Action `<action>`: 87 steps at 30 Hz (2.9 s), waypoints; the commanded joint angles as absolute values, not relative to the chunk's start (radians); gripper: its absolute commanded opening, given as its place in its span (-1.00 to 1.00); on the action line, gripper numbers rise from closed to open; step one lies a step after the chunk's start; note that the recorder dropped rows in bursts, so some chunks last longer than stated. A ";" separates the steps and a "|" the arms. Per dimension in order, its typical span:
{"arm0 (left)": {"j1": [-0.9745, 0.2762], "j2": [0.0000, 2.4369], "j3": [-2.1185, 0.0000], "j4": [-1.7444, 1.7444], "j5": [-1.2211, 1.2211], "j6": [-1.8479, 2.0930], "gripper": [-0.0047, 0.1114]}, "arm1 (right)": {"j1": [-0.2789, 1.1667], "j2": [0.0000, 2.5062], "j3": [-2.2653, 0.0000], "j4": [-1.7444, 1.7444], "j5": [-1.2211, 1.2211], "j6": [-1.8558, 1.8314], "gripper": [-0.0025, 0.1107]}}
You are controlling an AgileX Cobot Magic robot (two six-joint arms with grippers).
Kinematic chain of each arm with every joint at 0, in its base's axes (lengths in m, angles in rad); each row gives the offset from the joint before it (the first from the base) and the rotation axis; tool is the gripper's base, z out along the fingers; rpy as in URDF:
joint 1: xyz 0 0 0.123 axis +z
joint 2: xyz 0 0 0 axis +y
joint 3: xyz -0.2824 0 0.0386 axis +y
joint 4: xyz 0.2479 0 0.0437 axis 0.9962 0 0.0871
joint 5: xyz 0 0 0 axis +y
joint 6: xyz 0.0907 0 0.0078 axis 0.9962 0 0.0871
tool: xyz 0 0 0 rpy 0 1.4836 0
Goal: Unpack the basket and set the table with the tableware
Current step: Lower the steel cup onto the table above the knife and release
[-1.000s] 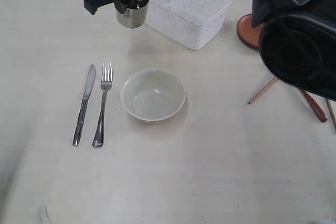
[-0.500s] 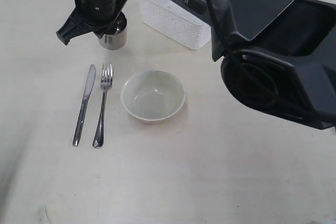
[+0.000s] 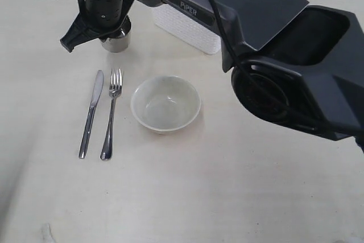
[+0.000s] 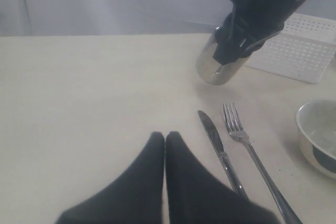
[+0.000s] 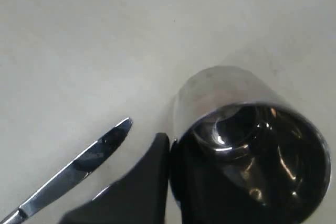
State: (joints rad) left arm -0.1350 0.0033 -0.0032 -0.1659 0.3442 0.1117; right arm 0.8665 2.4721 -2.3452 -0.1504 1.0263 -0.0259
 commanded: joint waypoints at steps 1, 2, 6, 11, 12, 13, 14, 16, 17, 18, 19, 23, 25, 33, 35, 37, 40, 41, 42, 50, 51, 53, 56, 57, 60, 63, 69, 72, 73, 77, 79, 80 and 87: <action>-0.143 0.000 0.000 -0.166 0.342 0.111 -0.92 | 0.859 2.488 -2.349 -0.160 1.028 -0.042 -0.96; -0.143 0.000 0.000 -0.166 0.342 0.111 -0.92 | 0.859 2.494 -2.349 -0.160 1.023 -0.042 -0.96; -0.143 0.000 0.000 -0.166 0.342 0.111 -0.92 | 0.859 2.505 -2.349 -0.160 1.000 -0.042 -0.96; -0.143 0.000 0.000 -0.166 0.342 0.111 -0.92 | 0.859 2.506 -2.349 -0.155 0.987 -0.046 -0.96; -0.143 0.000 0.000 -0.166 0.342 0.111 -0.92 | 0.859 2.506 -2.349 -0.155 0.979 -0.050 -0.96; -0.143 0.000 0.000 -0.166 0.342 0.111 -0.92 | 0.859 2.506 -2.349 -0.152 0.972 -0.048 -0.96; -0.143 0.000 0.000 -0.166 0.342 0.111 -0.92 | 0.859 2.506 -2.349 -0.144 0.970 -0.051 -0.96; -0.143 0.000 0.000 -0.166 0.342 0.111 -0.92 | 0.859 2.506 -2.349 -0.111 0.973 -0.068 -0.96; -0.143 0.000 0.000 -0.166 0.342 0.111 -0.92 | 0.859 2.507 -2.349 -0.100 0.981 -0.074 -0.96; -0.143 0.000 0.000 -0.166 0.342 0.111 -0.92 | 0.859 2.509 -2.349 -0.100 0.987 -0.074 -0.96; -0.143 0.000 0.000 -0.166 0.342 0.111 -0.92 | 0.859 2.514 -2.349 -0.100 0.995 -0.074 -0.96; -0.143 0.000 0.000 -0.166 0.342 0.111 -0.92 | 0.859 2.528 -2.349 -0.100 1.014 -0.074 -0.96; -0.143 0.000 0.000 -0.166 0.342 0.111 -0.92 | 0.859 2.532 -2.349 -0.100 1.014 -0.074 -0.96; -0.143 0.000 0.000 -0.166 0.342 0.111 -0.92 | 0.859 2.532 -2.349 -0.117 1.003 -0.074 -0.96; -0.143 0.000 0.000 -0.166 0.342 0.111 -0.92 | 0.859 2.532 -2.349 -0.117 1.003 -0.074 -0.94; -0.143 0.000 0.000 -0.166 0.342 0.111 -0.92 | 0.859 2.532 -2.349 -0.117 1.001 -0.074 -0.77; -0.143 0.000 0.000 -0.166 0.342 0.111 -0.92 | 0.859 2.532 -2.349 -0.117 0.997 -0.074 -0.41; -0.143 0.000 0.000 -0.166 0.342 0.111 -0.92 | 0.859 2.532 -2.349 -0.119 0.994 -0.074 -0.35; -0.143 0.000 0.000 -0.166 0.342 0.111 -0.92 | 0.859 2.532 -2.349 -0.124 0.988 -0.074 -0.31; -0.143 0.000 0.000 -0.166 0.342 0.111 -0.92 | 0.859 2.517 -2.349 -0.161 0.917 -0.073 -0.30; -0.143 0.000 0.000 -0.166 0.342 0.111 -0.92 | 0.857 2.517 -2.349 -0.169 0.914 -0.073 -0.30; -0.143 0.000 0.000 -0.164 0.342 0.111 -0.92 | 0.850 2.515 -2.349 -0.169 0.914 -0.073 -0.30; -0.143 0.000 0.000 -0.162 0.342 0.111 -0.92 | 0.836 2.515 -2.349 -0.166 0.914 -0.073 -0.30; -0.143 0.000 0.000 -0.162 0.342 0.111 -0.92 | 0.831 2.515 -2.349 -0.164 0.912 -0.075 -0.30; -0.143 0.000 0.000 -0.162 0.342 0.111 -0.92 | 0.822 2.512 -2.349 -0.131 0.909 -0.078 -0.30; -0.143 0.000 0.000 -0.162 0.342 0.111 -0.92 | 0.817 2.512 -2.349 -0.067 0.901 -0.118 -0.30; -0.143 0.000 0.000 -0.162 0.342 0.111 -0.92 | 0.817 2.505 -2.349 -0.047 0.896 -0.131 -0.30; -0.143 0.000 0.000 -0.162 0.342 0.111 -0.92 | 0.817 2.462 -2.349 -0.045 0.910 -0.131 -0.30; -0.143 0.000 0.000 -0.162 0.342 0.111 -0.92 | 0.817 2.445 -2.349 -0.045 0.915 -0.131 -0.30; -0.143 0.000 0.000 -0.162 0.342 0.111 -0.92 | 0.821 2.344 -2.349 -0.045 0.968 -0.136 -0.31; -0.143 0.000 0.000 -0.162 0.342 0.111 -0.92 | 0.821 2.290 -2.349 -0.045 0.995 -0.140 -0.39; -0.143 0.000 0.000 -0.162 0.342 0.111 -0.92 | 0.821 2.265 -2.349 -0.045 1.016 -0.145 -0.50; -0.143 0.000 0.000 -0.162 0.342 0.111 -0.92 | 0.817 2.139 -2.327 -0.045 1.221 -0.150 -0.96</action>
State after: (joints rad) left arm -0.1350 0.0033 -0.0032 -0.1659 0.3442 0.1117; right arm 0.8223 2.1829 -2.3456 -0.0464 1.1840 -0.1512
